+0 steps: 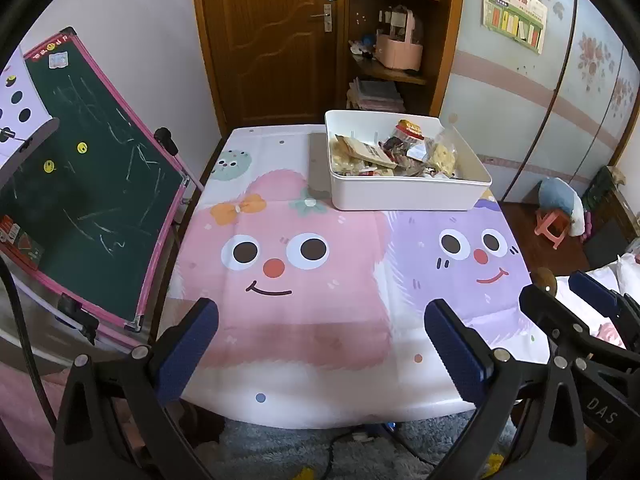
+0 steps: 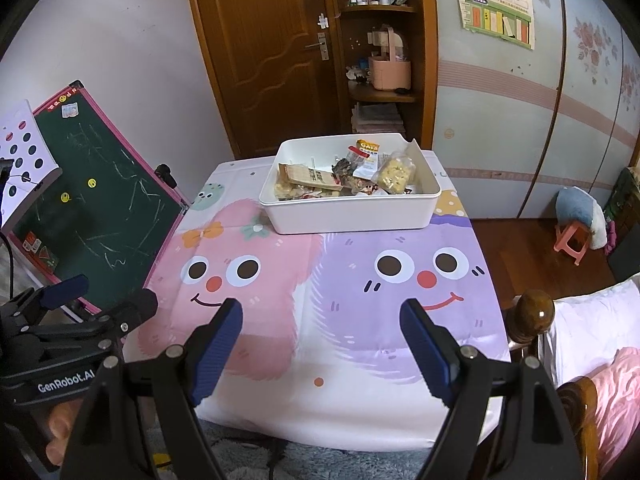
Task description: Organize snacks
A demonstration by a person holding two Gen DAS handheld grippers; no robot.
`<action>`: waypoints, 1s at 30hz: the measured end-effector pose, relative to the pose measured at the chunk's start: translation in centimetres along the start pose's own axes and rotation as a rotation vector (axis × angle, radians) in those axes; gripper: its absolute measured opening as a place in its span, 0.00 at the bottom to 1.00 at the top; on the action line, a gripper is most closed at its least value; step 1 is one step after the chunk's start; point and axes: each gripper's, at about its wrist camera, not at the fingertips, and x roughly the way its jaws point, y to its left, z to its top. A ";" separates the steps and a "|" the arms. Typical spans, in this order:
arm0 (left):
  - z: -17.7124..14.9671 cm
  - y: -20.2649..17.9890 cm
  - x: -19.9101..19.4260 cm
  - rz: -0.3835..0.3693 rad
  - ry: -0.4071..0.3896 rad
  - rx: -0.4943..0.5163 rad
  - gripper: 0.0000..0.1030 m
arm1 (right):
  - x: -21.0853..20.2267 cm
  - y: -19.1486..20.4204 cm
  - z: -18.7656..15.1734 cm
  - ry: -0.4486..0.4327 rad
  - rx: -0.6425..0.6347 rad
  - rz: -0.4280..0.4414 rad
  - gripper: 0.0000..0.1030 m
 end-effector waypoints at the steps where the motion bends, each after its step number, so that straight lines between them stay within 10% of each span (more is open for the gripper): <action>1: -0.1 -0.1 0.0 -0.001 0.002 0.000 0.99 | 0.1 0.0 0.0 0.002 -0.001 0.002 0.79; 30: -0.6 0.1 0.7 -0.013 0.027 -0.005 0.99 | 0.5 -0.2 -0.1 0.020 0.001 0.010 0.79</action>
